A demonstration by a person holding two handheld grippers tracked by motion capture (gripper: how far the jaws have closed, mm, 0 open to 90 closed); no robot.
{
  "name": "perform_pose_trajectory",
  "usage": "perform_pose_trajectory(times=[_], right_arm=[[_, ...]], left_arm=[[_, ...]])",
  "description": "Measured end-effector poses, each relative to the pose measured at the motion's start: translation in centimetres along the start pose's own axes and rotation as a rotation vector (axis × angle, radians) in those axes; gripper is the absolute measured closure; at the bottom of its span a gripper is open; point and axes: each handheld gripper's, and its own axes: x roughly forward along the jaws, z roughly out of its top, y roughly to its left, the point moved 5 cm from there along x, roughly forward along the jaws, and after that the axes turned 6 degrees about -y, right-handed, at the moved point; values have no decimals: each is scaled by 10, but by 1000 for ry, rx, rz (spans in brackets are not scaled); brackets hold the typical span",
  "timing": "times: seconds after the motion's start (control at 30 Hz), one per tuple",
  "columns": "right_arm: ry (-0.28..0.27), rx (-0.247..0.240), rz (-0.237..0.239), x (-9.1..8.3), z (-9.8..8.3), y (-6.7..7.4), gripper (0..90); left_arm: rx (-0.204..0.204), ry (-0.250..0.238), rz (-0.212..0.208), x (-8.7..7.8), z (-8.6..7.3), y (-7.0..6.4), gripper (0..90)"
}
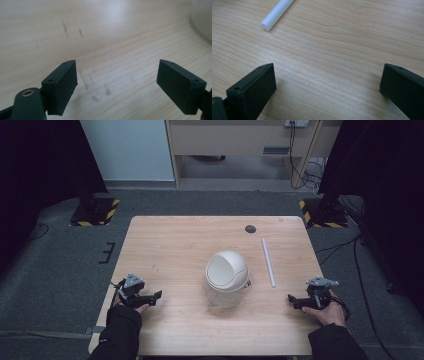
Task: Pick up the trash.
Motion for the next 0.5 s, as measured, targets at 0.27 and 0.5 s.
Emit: perform_pose_trajectory(times=[0.27,0.5], right_arm=[[2,18,-24,-1,-1,2,8],[2,24,-33,-1,-1,3,8]], left_arm=[[1,-231,-38,-16,36,-14,142],[11,-373,-66,-30,65,-30,133]])
